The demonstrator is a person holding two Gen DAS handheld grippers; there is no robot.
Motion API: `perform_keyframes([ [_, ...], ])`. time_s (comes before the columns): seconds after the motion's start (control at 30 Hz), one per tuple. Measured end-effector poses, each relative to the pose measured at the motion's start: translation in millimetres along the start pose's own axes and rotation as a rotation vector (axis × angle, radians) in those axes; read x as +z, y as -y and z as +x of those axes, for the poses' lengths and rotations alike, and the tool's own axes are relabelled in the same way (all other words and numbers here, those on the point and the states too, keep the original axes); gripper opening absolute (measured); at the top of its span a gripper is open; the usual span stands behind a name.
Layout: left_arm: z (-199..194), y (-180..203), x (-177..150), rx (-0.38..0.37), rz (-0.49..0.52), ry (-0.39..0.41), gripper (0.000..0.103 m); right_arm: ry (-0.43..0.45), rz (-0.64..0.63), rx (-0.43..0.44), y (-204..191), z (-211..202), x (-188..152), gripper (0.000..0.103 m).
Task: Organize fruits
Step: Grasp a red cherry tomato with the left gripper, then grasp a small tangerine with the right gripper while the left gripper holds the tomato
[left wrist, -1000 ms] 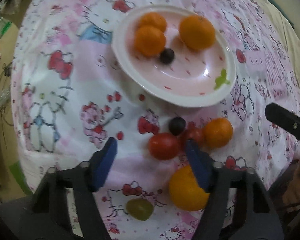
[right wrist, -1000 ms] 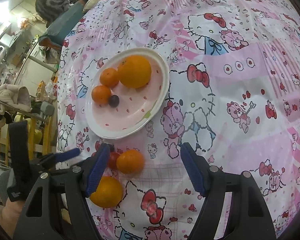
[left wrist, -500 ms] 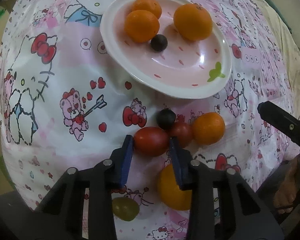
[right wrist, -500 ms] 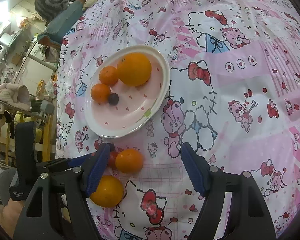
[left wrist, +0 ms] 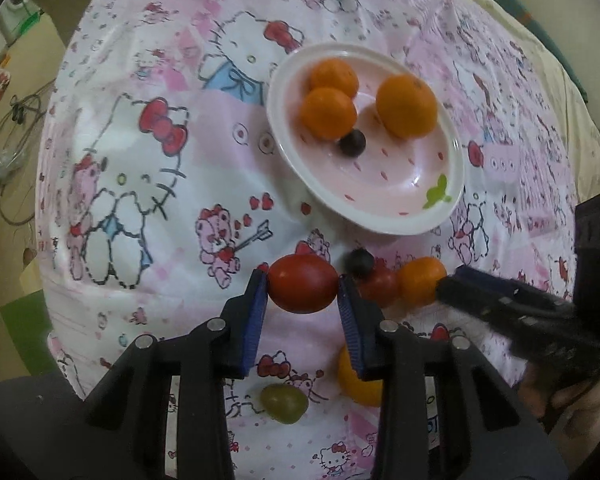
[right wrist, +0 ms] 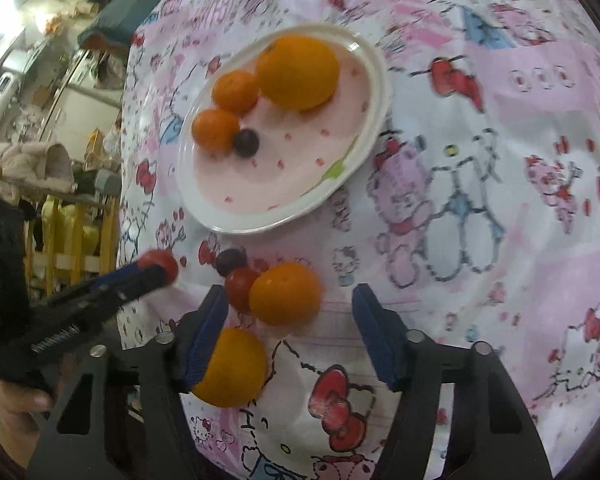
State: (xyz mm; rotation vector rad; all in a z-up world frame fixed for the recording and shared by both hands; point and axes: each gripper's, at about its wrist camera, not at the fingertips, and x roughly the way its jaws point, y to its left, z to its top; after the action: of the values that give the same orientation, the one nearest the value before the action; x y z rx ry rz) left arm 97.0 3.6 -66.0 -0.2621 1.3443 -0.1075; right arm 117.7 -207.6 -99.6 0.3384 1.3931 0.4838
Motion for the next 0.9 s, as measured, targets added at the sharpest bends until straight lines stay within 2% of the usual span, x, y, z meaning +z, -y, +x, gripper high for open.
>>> perform_keyframes([
  [0.1, -2, 0, 1, -0.006, 0.002, 0.008, 0.031, -0.031, -0.017, 0.003, -5, 12, -2, 0.063],
  [0.2, -7, 1, 1, -0.010, 0.012, 0.017, 0.031, -0.051, -0.025, -0.017, -5, 22, -2, 0.045],
  [0.5, -8, 6, 2, -0.006, 0.021, 0.029, 0.031, -0.033, -0.020, -0.006, 1, 13, -1, 0.044],
  [0.9, -5, -2, 2, 0.071, 0.038, 0.067, 0.031, 0.014, -0.040, -0.003, -2, -5, 1, 0.044],
])
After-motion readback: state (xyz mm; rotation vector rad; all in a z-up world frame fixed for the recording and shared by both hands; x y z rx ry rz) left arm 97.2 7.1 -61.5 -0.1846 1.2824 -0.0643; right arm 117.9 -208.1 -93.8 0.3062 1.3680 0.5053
